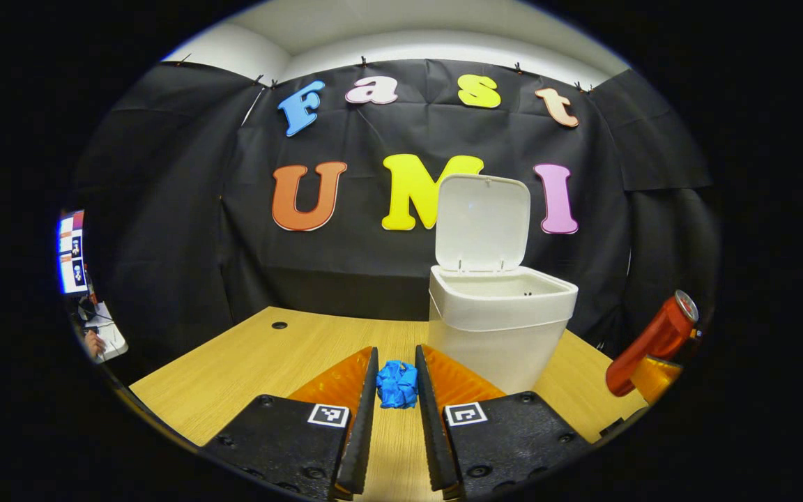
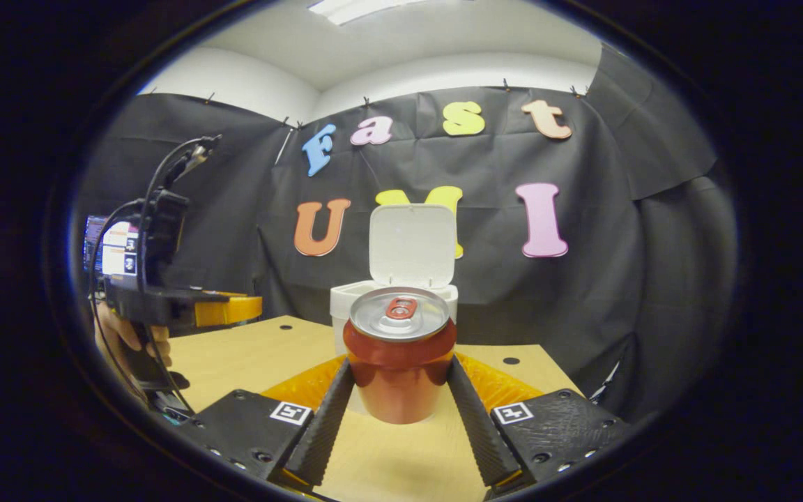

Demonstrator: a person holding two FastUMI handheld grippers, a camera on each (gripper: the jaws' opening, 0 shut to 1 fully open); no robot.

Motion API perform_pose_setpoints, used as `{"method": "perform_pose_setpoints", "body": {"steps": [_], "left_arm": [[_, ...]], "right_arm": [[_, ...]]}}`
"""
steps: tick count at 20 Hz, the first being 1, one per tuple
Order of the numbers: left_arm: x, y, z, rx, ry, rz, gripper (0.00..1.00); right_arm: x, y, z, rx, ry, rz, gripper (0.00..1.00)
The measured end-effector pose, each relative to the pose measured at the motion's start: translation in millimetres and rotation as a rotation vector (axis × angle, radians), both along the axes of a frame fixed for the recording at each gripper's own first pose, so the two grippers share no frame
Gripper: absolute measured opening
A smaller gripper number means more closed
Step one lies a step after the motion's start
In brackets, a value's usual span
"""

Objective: Press the lid of the desktop garbage bin to open it, pick up the crumpled paper on the desktop and throw it into the bin, then pick up the pop can on the desktop and drop it into the bin, and finally close the garbage bin lid.

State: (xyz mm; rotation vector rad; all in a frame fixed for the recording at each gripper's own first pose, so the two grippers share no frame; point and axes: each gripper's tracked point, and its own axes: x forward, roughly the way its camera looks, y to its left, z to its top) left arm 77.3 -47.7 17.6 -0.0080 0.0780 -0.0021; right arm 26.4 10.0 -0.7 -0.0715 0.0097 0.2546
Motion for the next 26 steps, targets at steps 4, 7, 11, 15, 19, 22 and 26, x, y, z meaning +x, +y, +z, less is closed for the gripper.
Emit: {"method": "perform_pose_setpoints", "body": {"steps": [4, 7, 11, 15, 19, 22, 26], "left_arm": [[33, -20, 24, -0.022, -0.004, -0.057, 0.36], [60, -29, 38, -0.073, 0.017, -0.067, 0.36], [109, -39, 55, 0.008, -0.003, -0.072, 0.36], [148, -69, 52, 0.027, -0.002, -0.117, 0.37], [167, -101, 57, 0.084, -0.043, -0.171, 0.37], [171, -121, 63, 0.085, -0.089, -0.181, 0.39], [173, -155, 50, 0.077, -0.069, -0.224, 0.41]], "right_arm": [[0, -5, 5, 0.009, -0.005, 0.002, 0.8], [-3, -12, 10, 0.056, -0.007, 0.021, 0.79], [2, -40, 21, 0.142, -0.004, -0.008, 0.8], [7, -91, 43, 0.219, -0.054, -0.102, 0.8], [11, -126, 47, 0.223, -0.076, -0.172, 0.79], [15, -138, 43, 0.235, -0.055, -0.177, 0.79], [10, -145, 44, 0.26, -0.054, -0.147, 0.79]]}}
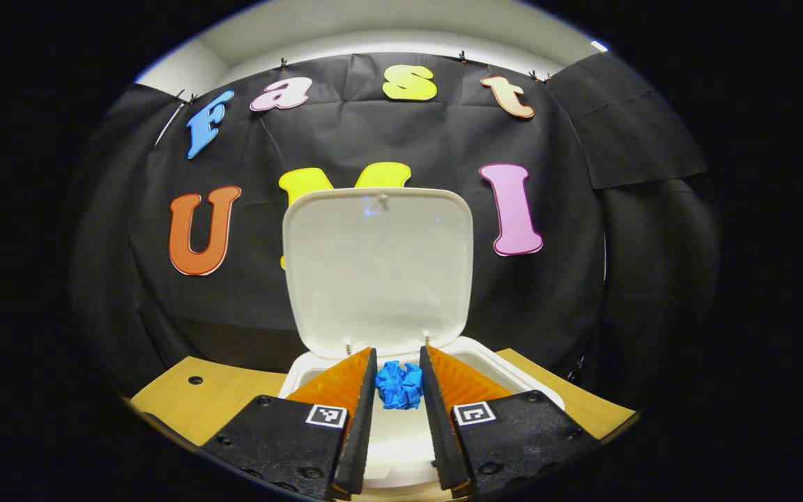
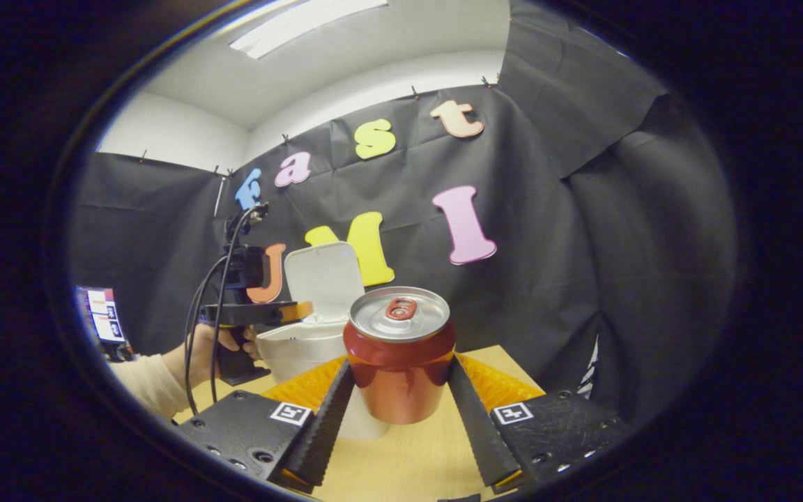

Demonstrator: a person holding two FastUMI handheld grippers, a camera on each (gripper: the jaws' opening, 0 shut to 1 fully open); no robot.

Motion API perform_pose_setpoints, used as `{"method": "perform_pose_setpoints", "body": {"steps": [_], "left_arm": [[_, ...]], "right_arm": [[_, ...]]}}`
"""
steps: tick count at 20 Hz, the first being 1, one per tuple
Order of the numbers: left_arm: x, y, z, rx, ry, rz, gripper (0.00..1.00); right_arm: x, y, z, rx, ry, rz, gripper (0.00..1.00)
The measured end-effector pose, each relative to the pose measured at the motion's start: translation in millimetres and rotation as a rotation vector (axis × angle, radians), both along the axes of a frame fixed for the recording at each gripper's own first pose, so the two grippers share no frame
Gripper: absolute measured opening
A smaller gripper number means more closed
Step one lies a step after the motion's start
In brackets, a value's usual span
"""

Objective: Press the lid of the desktop garbage bin to open it, pick up the crumpled paper on the desktop and throw it into the bin, then pick up the pop can on the desktop and drop it into the bin, and finally close the garbage bin lid.

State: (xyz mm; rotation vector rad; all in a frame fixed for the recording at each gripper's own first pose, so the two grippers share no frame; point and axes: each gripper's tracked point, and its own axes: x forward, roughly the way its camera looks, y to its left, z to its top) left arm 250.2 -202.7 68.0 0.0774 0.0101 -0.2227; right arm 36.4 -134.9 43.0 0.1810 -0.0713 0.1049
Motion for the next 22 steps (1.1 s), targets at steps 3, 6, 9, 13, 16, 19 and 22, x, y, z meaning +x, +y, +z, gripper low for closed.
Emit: {"method": "perform_pose_setpoints", "body": {"steps": [3, 6, 9, 13, 16, 19, 22], "left_arm": [[-4, -24, -7, -0.002, 0.012, -0.03, 0.43], [-17, -47, -15, 0.019, 0.022, -0.077, 0.48], [-31, -61, -16, 0.051, 0.006, -0.097, 0.68], [-58, -62, -18, 0.05, -0.02, -0.085, 0.98], [-86, -56, -11, 0.041, -0.082, -0.09, 0.98], [-122, -46, -16, 0.016, -0.113, -0.093, 0.98], [-156, -26, -27, 0.03, -0.137, -0.057, 0.98]], "right_arm": [[0, -13, 2, 0.007, -0.014, -0.029, 0.79], [0, -15, 1, 0.035, -0.006, -0.017, 0.79], [1, -18, 0, 0.037, -0.006, -0.025, 0.79], [2, -17, -2, 0.035, -0.006, -0.029, 0.79], [6, -16, -4, 0.022, -0.004, -0.036, 0.79], [14, -20, -12, 0.014, 0.011, -0.066, 0.79], [22, -20, -19, 0.003, 0.033, -0.084, 0.79]]}}
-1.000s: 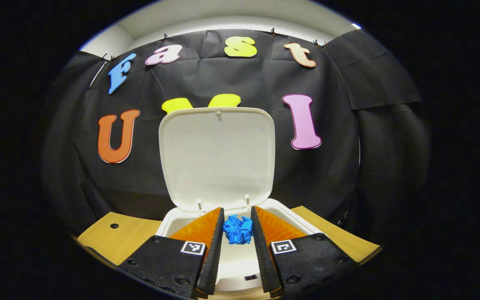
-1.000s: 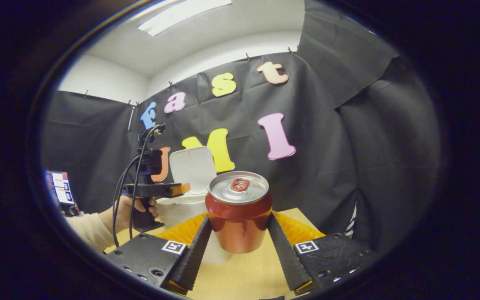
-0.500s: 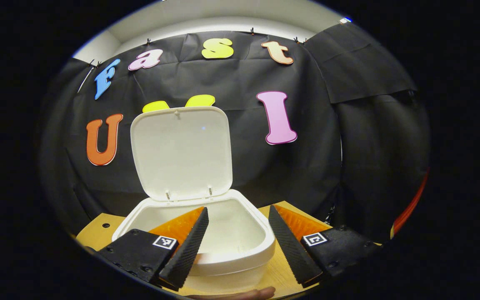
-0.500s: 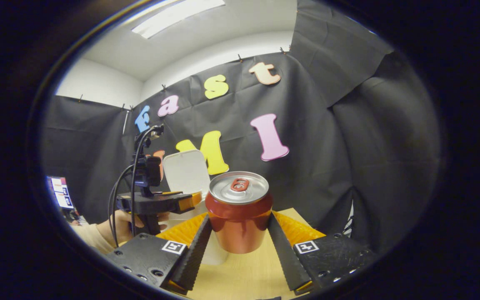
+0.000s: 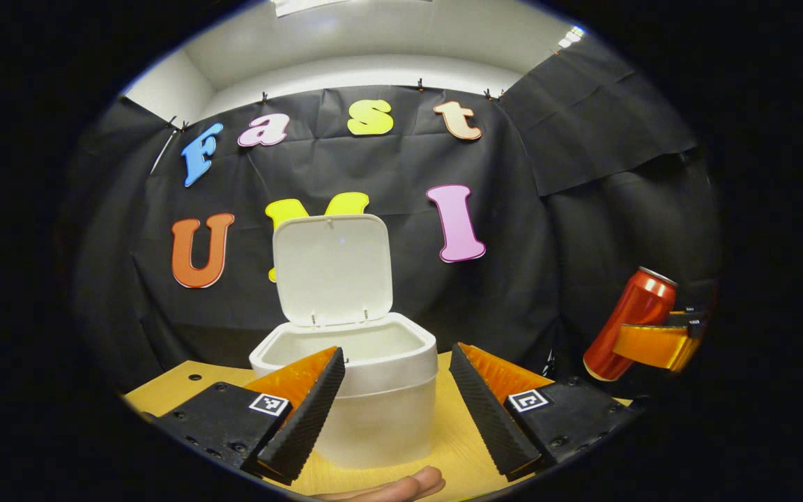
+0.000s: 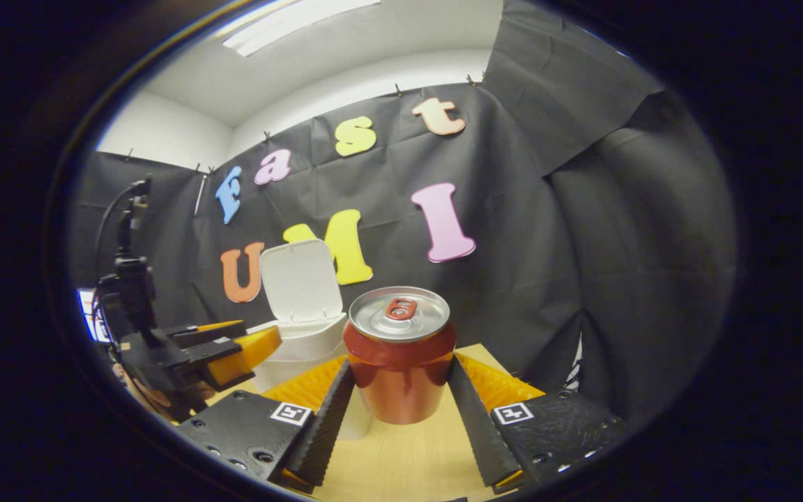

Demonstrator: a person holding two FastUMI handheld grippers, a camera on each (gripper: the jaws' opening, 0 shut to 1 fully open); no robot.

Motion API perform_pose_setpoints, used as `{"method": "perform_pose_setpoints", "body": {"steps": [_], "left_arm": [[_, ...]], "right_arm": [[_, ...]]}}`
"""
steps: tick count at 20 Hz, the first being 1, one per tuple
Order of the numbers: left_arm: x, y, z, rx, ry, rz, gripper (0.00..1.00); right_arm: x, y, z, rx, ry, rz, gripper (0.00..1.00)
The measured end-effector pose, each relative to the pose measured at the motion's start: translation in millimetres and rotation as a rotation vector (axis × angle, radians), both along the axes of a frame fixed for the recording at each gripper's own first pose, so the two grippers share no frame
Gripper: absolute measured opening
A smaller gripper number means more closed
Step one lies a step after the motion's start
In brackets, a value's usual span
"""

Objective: Press the lid of the desktop garbage bin to open it, pick up the crumpled paper on the desktop and throw it into the bin, then pick up the pop can on the desktop and drop it into the bin, and finally close the garbage bin lid.

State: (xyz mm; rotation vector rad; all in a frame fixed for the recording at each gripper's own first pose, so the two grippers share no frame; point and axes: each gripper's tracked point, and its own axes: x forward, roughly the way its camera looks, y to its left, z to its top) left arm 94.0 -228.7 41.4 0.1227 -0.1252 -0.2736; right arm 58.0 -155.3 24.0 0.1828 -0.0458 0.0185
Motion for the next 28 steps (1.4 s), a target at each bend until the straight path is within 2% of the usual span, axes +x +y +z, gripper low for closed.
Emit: {"method": "perform_pose_setpoints", "body": {"steps": [2, 8, 11, 14, 16, 18, 22, 25, 28], "left_arm": [[-16, 10, -19, 0.008, 0.02, 0.008, 0.98], [-42, 60, -63, 0.007, 0.078, 0.122, 0.98], [-49, 88, -80, 0.024, 0.104, 0.165, 0.99], [-51, 114, -89, 0.007, 0.128, 0.195, 0.99], [-50, 121, -89, -0.01, 0.136, 0.178, 0.99], [-52, 132, -90, -0.015, 0.144, 0.183, 0.99], [-57, 149, -85, -0.025, 0.151, 0.184, 0.99], [-62, 168, -75, -0.016, 0.127, 0.209, 0.99], [-60, 181, -76, -0.062, 0.144, 0.218, 0.99]], "right_arm": [[5, -2, -5, -0.029, 0.01, -0.027, 0.79], [15, -14, -9, -0.025, 0.03, -0.084, 0.79], [14, -27, -20, -0.023, 0.076, -0.157, 0.79], [4, -27, -20, -0.09, 0.111, -0.206, 0.79], [0, -26, -6, -0.136, 0.105, -0.235, 0.79], [-2, -13, 8, -0.164, 0.091, -0.232, 0.79], [9, 26, 37, -0.151, 0.078, -0.207, 0.79], [26, 64, 54, -0.171, 0.09, -0.173, 0.79], [54, 104, 73, -0.191, 0.094, -0.139, 0.8]]}}
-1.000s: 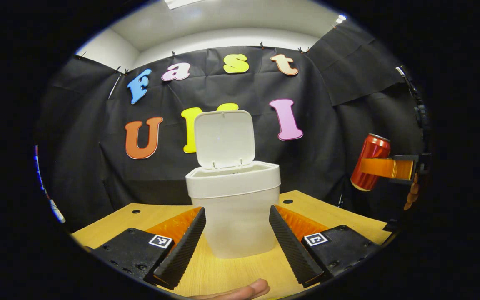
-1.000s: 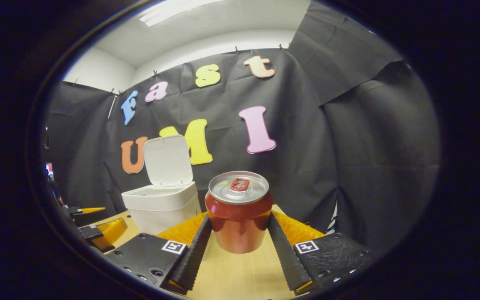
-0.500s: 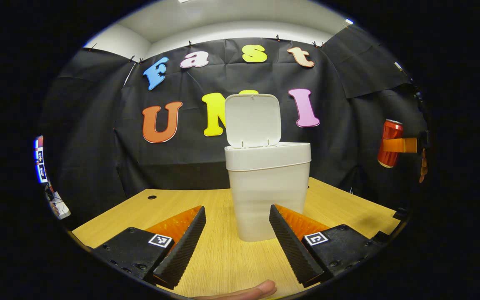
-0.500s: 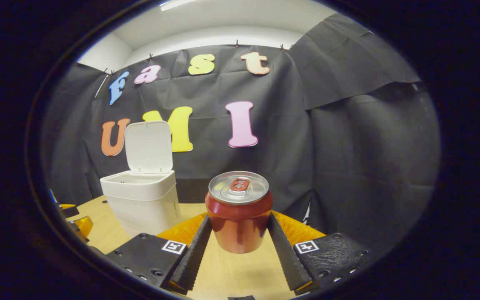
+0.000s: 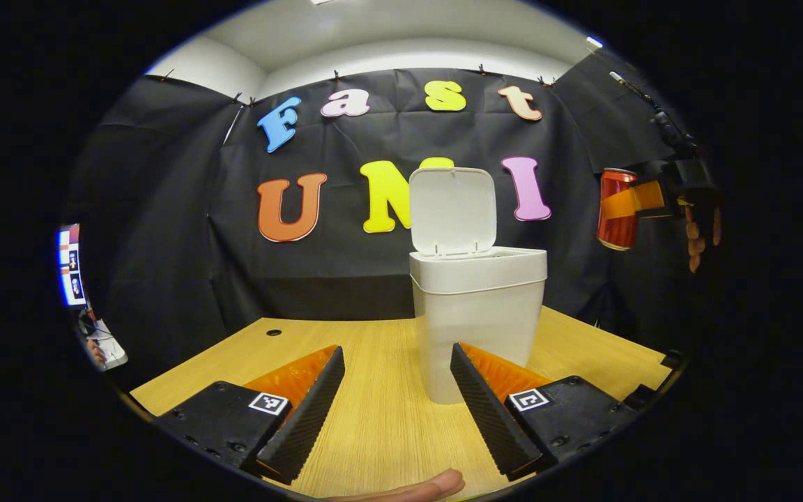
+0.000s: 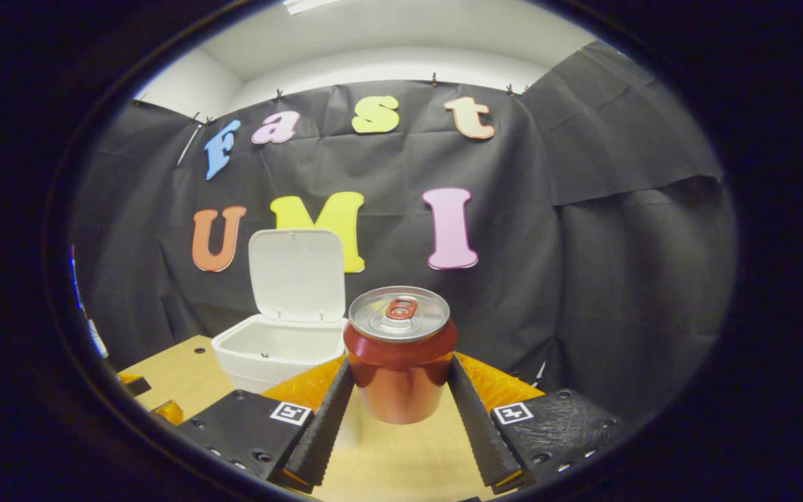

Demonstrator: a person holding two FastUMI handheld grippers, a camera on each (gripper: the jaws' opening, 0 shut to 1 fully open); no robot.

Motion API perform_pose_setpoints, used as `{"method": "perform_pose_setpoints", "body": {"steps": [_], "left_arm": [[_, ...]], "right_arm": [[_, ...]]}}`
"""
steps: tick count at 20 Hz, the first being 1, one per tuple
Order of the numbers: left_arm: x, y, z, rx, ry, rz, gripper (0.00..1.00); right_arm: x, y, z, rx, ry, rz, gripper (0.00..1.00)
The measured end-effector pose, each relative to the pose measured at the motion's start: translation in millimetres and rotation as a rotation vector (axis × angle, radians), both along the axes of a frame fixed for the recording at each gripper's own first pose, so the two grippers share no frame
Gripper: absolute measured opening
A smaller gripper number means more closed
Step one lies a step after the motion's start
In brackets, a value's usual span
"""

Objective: Press the lid of the desktop garbage bin to open it, pick up the crumpled paper on the desktop and throw it into the bin, then pick up the pop can on the desktop and drop it into the bin, and finally close the garbage bin lid.

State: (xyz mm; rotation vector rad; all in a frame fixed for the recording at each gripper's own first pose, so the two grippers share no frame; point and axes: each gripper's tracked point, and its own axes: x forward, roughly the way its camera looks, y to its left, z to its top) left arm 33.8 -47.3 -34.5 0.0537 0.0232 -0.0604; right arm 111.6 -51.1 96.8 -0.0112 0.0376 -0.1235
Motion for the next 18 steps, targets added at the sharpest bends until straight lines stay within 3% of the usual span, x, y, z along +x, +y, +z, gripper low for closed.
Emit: {"method": "perform_pose_setpoints", "body": {"steps": [5, 8, 13, 18], "left_arm": [[2, 24, 3, 0.027, 0.003, 0.023, 0.99], [3, 31, 3, 0.023, 0.002, 0.014, 0.99], [6, 43, -1, -0.004, 0.021, 0.02, 0.99], [12, 54, -7, -0.009, 0.042, 0.035, 0.99]], "right_arm": [[57, 67, 8, -0.004, 0.066, 0.069, 0.8], [91, 108, 13, -0.07, 0.075, 0.115, 0.8], [135, 145, 1, -0.122, 0.123, 0.11, 0.8], [157, 152, -23, -0.158, 0.177, 0.073, 0.8]]}}
